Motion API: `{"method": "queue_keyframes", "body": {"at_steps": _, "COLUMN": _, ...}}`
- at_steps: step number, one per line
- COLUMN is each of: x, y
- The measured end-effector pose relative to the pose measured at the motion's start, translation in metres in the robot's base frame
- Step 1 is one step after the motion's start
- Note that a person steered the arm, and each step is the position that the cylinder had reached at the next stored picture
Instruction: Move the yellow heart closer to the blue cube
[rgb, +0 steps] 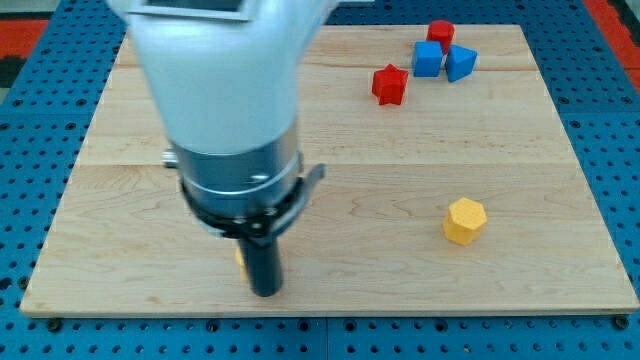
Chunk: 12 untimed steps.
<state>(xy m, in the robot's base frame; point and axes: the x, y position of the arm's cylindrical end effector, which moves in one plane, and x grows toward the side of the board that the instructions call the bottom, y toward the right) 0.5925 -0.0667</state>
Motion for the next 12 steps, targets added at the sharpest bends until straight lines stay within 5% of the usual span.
{"method": "queue_keyframes", "body": {"at_steps": 1, "x": -0.023, "y": -0.014}}
{"method": "queue_keyframes", "body": {"at_steps": 3, "x": -0.131, "y": 0.053}}
{"method": "queue_keyframes", "body": {"at_steps": 4, "x": -0.051, "y": 0.056}}
{"method": "queue_keyframes", "body": {"at_steps": 5, "x": -0.033, "y": 0.008}}
{"method": "queue_keyframes", "body": {"at_steps": 7, "x": -0.106, "y": 0.03}}
{"method": "queue_keyframes", "body": {"at_steps": 8, "x": -0.08, "y": 0.015}}
{"method": "queue_keyframes", "body": {"at_steps": 10, "x": -0.108, "y": -0.035}}
{"method": "queue_keyframes", "body": {"at_steps": 12, "x": -0.167, "y": 0.11}}
